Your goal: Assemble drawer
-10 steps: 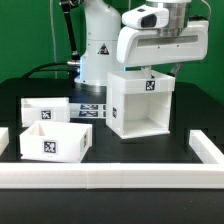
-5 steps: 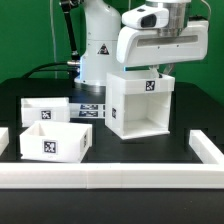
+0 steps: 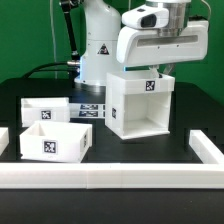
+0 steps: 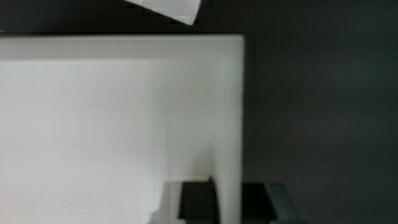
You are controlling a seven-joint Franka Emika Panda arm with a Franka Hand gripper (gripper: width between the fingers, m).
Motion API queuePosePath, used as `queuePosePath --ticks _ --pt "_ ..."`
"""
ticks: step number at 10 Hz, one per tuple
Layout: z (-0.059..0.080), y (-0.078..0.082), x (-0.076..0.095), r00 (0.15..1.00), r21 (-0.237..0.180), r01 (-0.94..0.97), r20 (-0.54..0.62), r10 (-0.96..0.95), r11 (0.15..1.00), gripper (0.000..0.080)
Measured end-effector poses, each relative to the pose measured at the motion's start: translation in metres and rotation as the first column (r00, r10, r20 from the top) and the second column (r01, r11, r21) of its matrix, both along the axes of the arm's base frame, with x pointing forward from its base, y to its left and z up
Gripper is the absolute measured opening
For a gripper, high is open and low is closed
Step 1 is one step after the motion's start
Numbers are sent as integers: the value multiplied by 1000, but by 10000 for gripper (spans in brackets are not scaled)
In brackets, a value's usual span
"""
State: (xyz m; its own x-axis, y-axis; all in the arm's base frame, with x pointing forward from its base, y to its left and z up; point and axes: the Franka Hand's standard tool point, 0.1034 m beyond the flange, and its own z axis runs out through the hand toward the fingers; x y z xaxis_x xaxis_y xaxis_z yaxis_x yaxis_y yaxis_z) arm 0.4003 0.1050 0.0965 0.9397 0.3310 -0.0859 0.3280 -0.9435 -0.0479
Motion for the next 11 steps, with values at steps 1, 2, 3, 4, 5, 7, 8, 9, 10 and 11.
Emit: queuePosePath --ticks 1,2,3,4,5,7,8,9,10,11 --pt "2 -6 12 1000 1 19 -5 -19 1000 37" --pt "2 -11 28 999 5 40 -7 -39 999 37" --pt "1 -16 46 998 9 59 -3 -59 998 38" --pt "0 -19 61 997 14 74 6 -74 997 38" --pt "0 -21 78 996 19 88 20 -89 996 38" --pt "0 -25 108 990 27 132 45 -133 991 38" --pt "0 -25 126 984 33 164 60 -166 986 38" --pt "1 -24 142 978 40 191 74 -193 981 38" --pt "1 -23 154 974 46 207 84 -210 977 38" --pt "1 -24 162 970 49 220 92 -224 974 38"
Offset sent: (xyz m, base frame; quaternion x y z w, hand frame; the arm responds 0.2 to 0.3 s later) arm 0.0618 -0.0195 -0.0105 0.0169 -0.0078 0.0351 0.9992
